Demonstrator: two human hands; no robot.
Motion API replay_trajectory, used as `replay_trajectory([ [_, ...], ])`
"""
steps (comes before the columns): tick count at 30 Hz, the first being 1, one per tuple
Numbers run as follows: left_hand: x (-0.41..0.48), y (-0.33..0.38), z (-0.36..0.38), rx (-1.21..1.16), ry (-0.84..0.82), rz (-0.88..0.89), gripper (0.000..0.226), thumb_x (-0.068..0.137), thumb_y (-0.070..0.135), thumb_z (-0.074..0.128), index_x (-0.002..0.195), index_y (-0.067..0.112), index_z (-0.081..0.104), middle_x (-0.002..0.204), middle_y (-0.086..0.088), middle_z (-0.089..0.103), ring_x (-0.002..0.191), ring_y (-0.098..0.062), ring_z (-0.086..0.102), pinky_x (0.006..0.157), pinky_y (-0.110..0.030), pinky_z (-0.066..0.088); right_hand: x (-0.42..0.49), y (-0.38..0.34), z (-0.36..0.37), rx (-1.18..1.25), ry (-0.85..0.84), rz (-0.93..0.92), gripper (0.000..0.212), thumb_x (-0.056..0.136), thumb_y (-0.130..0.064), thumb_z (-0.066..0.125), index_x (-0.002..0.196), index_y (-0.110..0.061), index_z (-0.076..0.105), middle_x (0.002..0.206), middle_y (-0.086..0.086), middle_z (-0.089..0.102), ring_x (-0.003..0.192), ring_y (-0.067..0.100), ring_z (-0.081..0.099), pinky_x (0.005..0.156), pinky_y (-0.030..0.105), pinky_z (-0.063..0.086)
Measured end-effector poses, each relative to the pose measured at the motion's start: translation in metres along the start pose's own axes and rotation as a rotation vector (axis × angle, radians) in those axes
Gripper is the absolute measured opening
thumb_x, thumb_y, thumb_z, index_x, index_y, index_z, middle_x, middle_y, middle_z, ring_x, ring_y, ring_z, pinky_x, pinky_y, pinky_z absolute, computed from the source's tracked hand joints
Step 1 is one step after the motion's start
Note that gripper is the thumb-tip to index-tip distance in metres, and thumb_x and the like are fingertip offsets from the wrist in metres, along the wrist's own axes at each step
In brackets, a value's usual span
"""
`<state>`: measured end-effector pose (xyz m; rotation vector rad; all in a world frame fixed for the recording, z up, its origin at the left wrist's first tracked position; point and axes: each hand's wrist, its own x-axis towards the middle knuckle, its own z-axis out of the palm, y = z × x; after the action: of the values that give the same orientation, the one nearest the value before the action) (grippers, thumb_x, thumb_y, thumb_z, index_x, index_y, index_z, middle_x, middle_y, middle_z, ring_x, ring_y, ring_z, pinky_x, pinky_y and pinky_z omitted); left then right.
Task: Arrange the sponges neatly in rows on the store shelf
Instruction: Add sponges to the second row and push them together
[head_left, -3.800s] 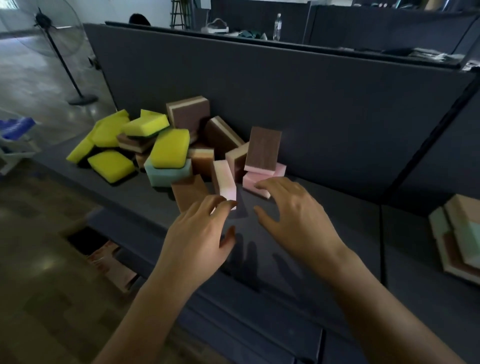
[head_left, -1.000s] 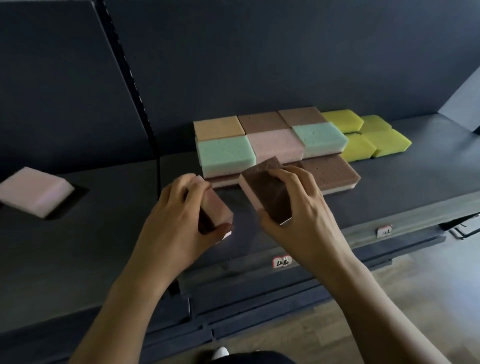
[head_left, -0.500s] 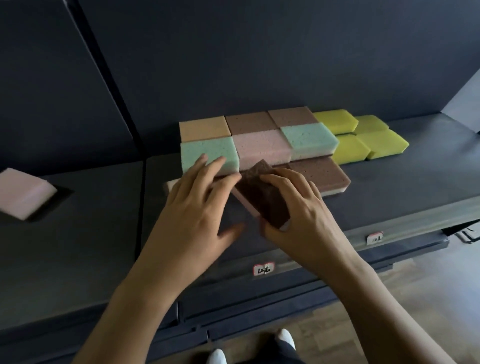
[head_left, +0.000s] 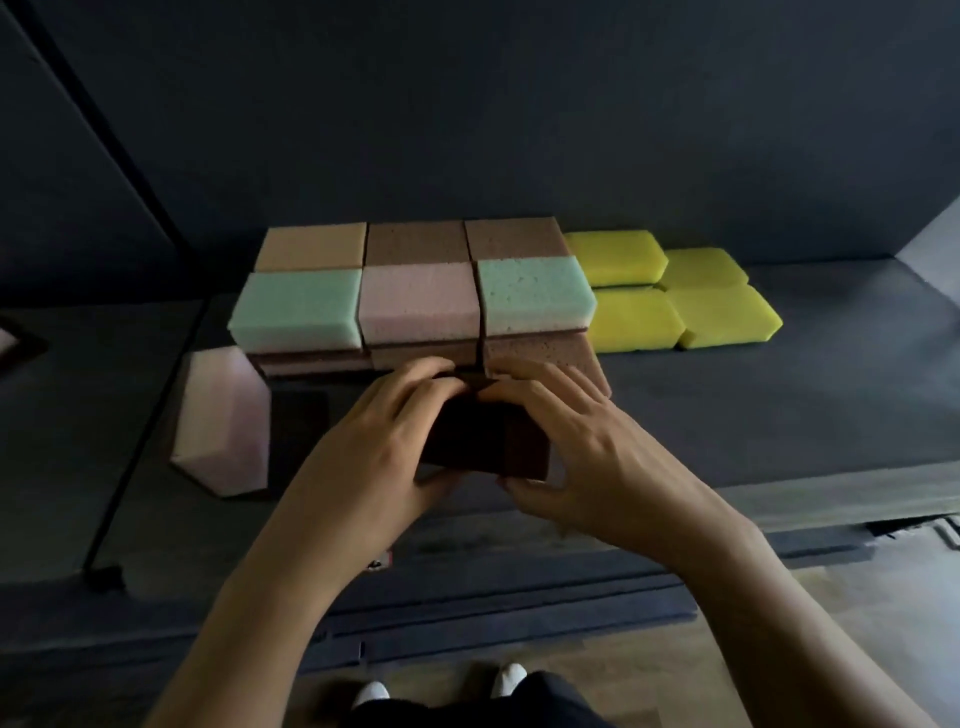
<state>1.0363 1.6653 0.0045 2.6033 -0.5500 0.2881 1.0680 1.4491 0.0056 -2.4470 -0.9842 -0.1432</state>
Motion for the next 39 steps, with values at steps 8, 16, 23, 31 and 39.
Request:
replay_trajectory([
  [8,-0.013,-0.002,-0.005,0.004,0.039,-0.028,0.063,0.077,0.035,0.067,0.134,0.015,0.051,0.149,0.002,0.04,0.135,-0.015,0.042,0.1,-0.036,0.049,0.005,0.0,0.005,0.054,0.026,-0.035,0.062,0.079,-0.036,0.076,0.133,-0.016,0.052,0.13,0.0,0.051,0.118,0.02,0.049,0.094,0.038,0.049],
  [16,-0.016,-0.014,-0.019,0.105,0.049,0.044,0.066,0.076,0.038,0.072,0.134,0.016,0.05,0.151,-0.001,0.036,0.139,-0.02,0.037,0.101,-0.037,0.047,0.017,-0.016,0.003,0.059,0.062,-0.001,0.059,0.079,-0.033,0.076,0.132,-0.019,0.053,0.129,-0.004,0.051,0.12,0.012,0.045,0.099,0.029,0.043],
  [23,-0.011,-0.026,-0.028,0.087,0.095,0.081,0.059,0.076,0.029,0.072,0.13,0.013,0.055,0.141,-0.002,0.045,0.131,-0.019,0.045,0.1,-0.03,0.044,0.023,-0.022,0.004,0.008,0.03,-0.007,0.072,0.078,-0.042,0.079,0.14,-0.02,0.049,0.144,-0.005,0.044,0.135,0.014,0.04,0.11,0.031,0.037],
  [31,-0.016,-0.034,-0.035,0.157,0.049,0.111,0.061,0.076,0.031,0.073,0.132,0.015,0.054,0.138,-0.002,0.047,0.132,-0.021,0.043,0.103,-0.038,0.045,0.033,-0.029,0.014,0.115,0.074,0.047,0.061,0.081,-0.034,0.074,0.137,-0.025,0.051,0.135,-0.011,0.053,0.127,0.009,0.048,0.099,0.034,0.046],
  [39,-0.017,-0.039,-0.034,0.164,0.071,0.122,0.065,0.067,0.006,0.081,0.127,0.013,0.057,0.127,-0.003,0.053,0.119,-0.023,0.054,0.08,-0.036,0.058,0.027,-0.02,0.016,0.007,0.037,0.0,0.071,0.077,-0.033,0.081,0.139,-0.02,0.05,0.139,-0.007,0.049,0.131,0.014,0.043,0.109,0.022,0.033],
])
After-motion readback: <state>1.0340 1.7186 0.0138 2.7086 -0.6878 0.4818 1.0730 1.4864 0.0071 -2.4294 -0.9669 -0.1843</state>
